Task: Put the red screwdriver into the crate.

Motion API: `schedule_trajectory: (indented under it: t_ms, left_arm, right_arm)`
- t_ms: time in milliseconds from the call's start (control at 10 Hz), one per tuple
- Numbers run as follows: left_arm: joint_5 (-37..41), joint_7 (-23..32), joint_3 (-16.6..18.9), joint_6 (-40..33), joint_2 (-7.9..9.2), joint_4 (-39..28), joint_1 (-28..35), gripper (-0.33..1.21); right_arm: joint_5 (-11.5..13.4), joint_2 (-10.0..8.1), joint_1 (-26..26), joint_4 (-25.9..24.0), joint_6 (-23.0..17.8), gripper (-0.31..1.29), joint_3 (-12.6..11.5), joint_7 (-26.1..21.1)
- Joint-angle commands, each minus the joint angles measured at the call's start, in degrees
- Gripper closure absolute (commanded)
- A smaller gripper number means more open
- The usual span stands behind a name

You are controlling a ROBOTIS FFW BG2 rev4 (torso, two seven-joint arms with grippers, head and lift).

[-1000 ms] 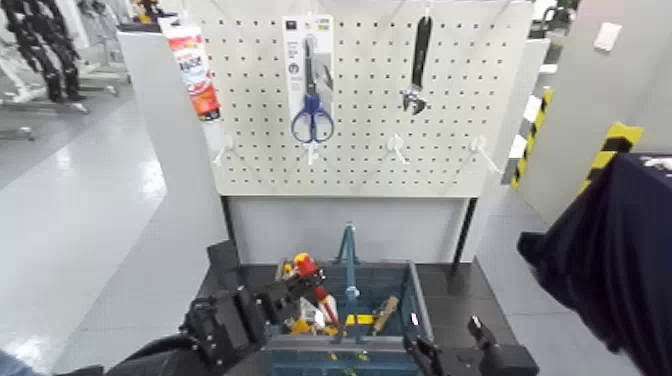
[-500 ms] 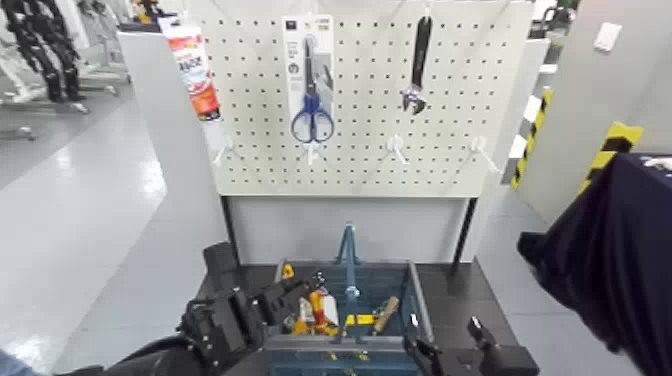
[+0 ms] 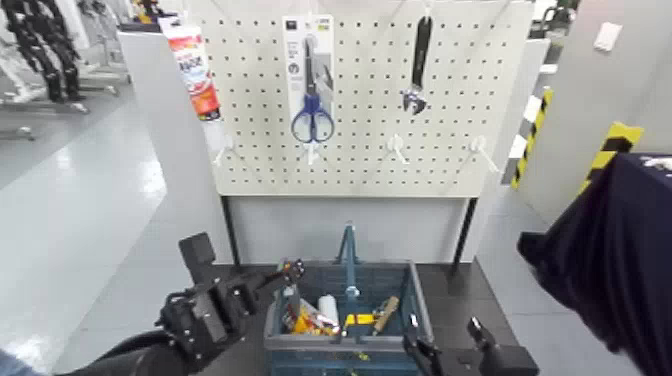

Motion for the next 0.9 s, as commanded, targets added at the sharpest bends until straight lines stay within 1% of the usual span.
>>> schedule_trajectory:
  t_ms: [100,200,300,500,700,900]
  left_arm:
    - [-6.9,1.7,0.5,-3.4,0.0,-4.7,2.0,0.09]
    - [-9.0,3.2,0.1,-5.8,0.27,-6.1,3.1,0.09]
    - [-9.5,4.6,-0.4,-8.9,0.53,-6.3,4.5,0.09]
    - [-15.5,8.7,0.3,-12.1,0.7,-10.3,8.3,0.1]
    - [-20.8,10.8,0.5,-17.5,0.53,-12.2,11.6,0.11]
    - [-25.6,11.9,1.6,-19.5,-0.17,-15.1,15.0,0.11]
  right_arm:
    - [0.0,0.04,0.1,0.0,0.0,0.14,-0.1,0.0]
    - [0.0,0.04,0.1,0.0,0.0,0.14,-0.2,0.0]
    - [0.0,0.04,0.1,0.0,-0.1,0.14,-0.2,0.0]
    - [0.1,0.13,0.3,-0.1,-0.2,0.14,-0.4,0.1]
    - [0.4,0.04,0.4,-0.2,-1.0,0.14,-0.6,0.0]
    - [0.6,0.13,0.6,-0.2,-1.4,0.14,-1.0,0.0]
